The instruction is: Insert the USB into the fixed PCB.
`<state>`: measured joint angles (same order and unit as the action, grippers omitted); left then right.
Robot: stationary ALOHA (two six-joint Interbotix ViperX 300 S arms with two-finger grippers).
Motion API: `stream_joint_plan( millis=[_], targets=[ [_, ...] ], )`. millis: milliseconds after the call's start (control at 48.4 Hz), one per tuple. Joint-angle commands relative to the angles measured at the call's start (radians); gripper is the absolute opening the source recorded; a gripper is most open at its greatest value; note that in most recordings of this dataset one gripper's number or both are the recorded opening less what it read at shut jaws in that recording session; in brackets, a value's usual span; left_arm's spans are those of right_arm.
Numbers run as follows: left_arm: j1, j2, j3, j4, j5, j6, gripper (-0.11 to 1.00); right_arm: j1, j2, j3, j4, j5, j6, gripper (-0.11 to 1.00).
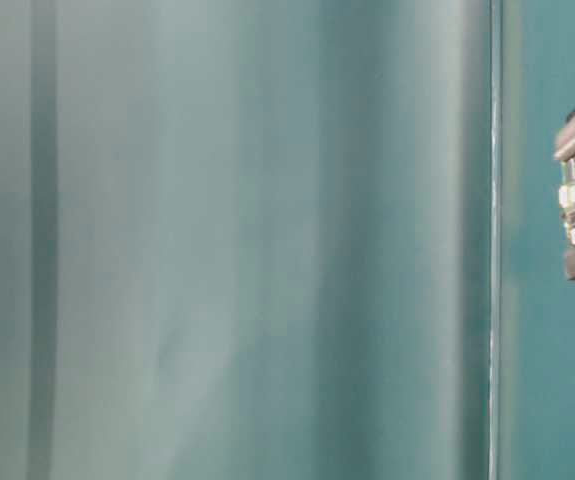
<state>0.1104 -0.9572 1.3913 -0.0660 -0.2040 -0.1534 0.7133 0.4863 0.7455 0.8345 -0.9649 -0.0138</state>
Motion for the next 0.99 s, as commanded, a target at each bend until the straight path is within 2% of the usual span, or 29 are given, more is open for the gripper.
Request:
stream_joint_plan(
  millis=[0, 124, 228, 765, 972],
  targets=[
    [-0.017, -0.121, 0.021, 0.003, 0.043, -0.002, 0.0, 0.002, -0.012, -0.009, -0.002, 0.012, 0.0, 0.48],
    [-0.02, -0.304, 0.055, 0.005, 0.166, -0.003, 0.0, 0.0, -0.011, -0.008, -0.002, 0.018, 0.0, 0.34],
    [-0.021, -0.387, 0.063, 0.003, 0.242, -0.002, 0.0, 0.002, -0.012, -0.005, -0.002, 0.02, 0.0, 0.2],
    [-0.021, -0.399, 0.08, 0.008, 0.252, 0.0, 0.0, 0.002, -0.012, 0.014, 0.003, 0.015, 0.002, 0.2],
    [-0.021, -0.399, 0.098, 0.008, 0.258, -0.003, 0.0, 0.002, -0.035, 0.015, 0.021, -0.025, 0.023, 0.2]
  ],
)
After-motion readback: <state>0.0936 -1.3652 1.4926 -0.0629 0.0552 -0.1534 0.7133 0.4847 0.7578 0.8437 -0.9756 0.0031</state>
